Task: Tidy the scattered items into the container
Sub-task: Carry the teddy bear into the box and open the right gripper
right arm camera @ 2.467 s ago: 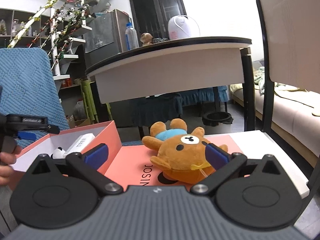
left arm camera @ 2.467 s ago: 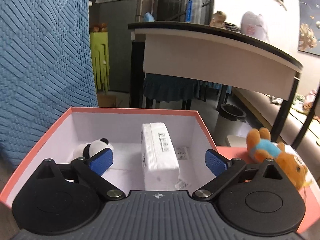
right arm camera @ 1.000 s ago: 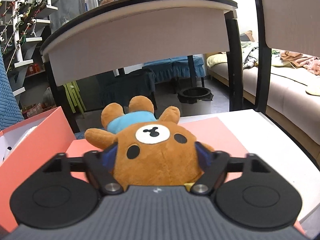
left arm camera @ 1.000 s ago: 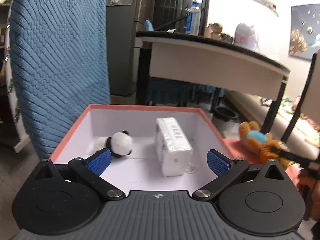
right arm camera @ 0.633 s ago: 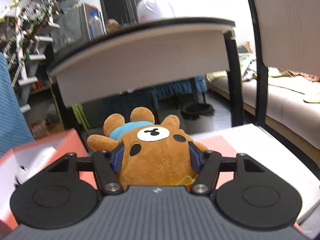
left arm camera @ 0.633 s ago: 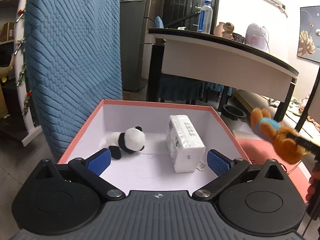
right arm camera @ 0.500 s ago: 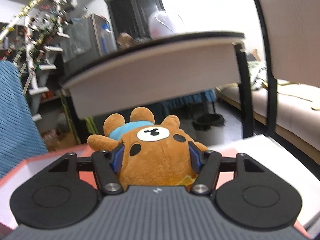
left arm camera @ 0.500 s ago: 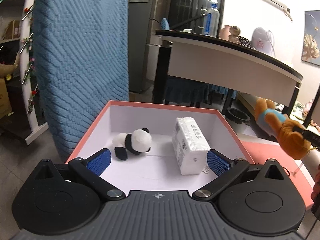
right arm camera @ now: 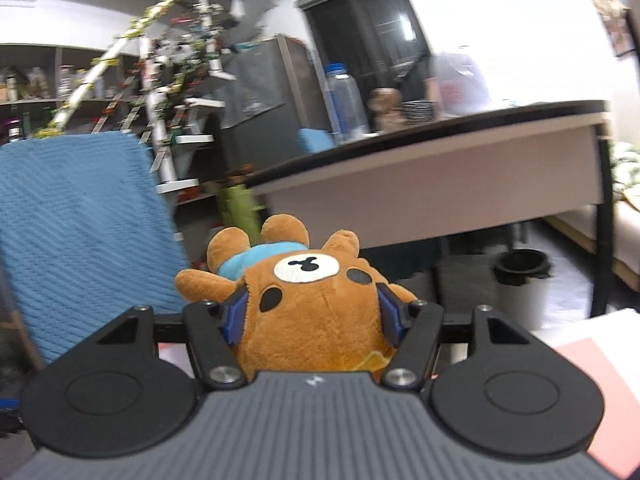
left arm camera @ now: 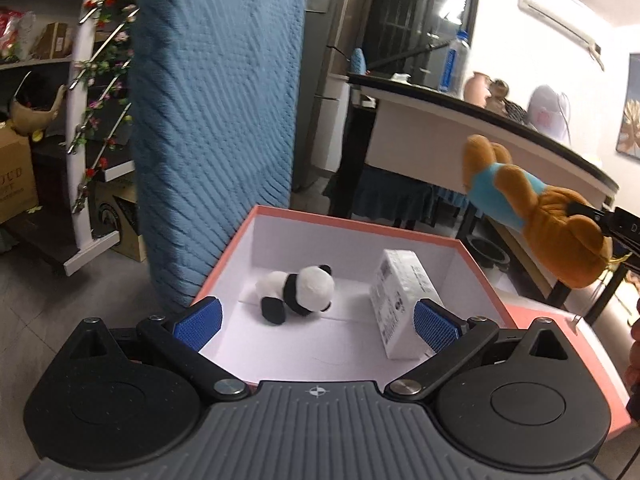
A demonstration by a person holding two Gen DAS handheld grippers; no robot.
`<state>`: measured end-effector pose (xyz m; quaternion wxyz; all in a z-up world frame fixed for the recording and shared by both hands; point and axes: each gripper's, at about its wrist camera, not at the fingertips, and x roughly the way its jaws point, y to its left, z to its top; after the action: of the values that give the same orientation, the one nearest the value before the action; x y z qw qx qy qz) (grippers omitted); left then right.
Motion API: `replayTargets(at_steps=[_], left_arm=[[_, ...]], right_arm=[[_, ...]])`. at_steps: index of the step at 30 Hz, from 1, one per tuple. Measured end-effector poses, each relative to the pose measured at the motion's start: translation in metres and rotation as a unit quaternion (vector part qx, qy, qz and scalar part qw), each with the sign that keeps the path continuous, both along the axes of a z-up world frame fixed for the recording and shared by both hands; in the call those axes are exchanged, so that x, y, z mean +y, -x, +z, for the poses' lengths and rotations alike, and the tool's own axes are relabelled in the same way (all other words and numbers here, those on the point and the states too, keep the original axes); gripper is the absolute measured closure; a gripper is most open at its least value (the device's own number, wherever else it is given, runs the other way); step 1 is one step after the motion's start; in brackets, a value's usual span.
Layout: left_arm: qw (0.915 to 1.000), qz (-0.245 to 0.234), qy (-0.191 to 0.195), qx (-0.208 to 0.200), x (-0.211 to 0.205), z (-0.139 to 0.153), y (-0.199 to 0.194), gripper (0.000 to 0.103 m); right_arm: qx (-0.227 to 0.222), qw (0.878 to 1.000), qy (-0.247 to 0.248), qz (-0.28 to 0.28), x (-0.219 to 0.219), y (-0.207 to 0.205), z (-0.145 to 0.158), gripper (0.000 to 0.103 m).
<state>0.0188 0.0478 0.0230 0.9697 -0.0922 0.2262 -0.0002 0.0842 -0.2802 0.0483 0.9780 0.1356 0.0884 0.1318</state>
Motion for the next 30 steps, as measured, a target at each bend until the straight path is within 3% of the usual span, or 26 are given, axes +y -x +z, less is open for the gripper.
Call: replayTargets(at_steps=[7, 15, 25, 27, 30], left_arm=[[0.9993, 0.027, 0.010, -0.025, 0.017, 0.006, 0.010, 0.000], [0.9991, 0.035, 0.006, -0.024, 0.020, 0.005, 0.006, 0.000], [0.9993, 0.028, 0.004, -0.023, 0.016, 0.004, 0.004, 0.000], [0.9994, 0.027, 0.001, -0.022, 0.013, 0.003, 0.004, 0.000], [0.9995, 0.025, -0.004, -0.022, 0.011, 0.002, 0.003, 0.000]], right_arm=[[0.031, 0.995, 0.009, 0.097, 0.076, -0.018, 0.005, 0.039], [0.114, 0.976, 0.050, 0.177, 0.143, -0.035, -0.031, 0.039], [0.144, 0.966, 0.092, 0.196, 0.151, -0.034, -0.058, 0.034], [0.145, 0.966, 0.093, 0.193, 0.149, -0.034, -0.060, 0.022], [0.145, 0.967, 0.084, 0.191, 0.143, -0.032, -0.061, 0.018]])
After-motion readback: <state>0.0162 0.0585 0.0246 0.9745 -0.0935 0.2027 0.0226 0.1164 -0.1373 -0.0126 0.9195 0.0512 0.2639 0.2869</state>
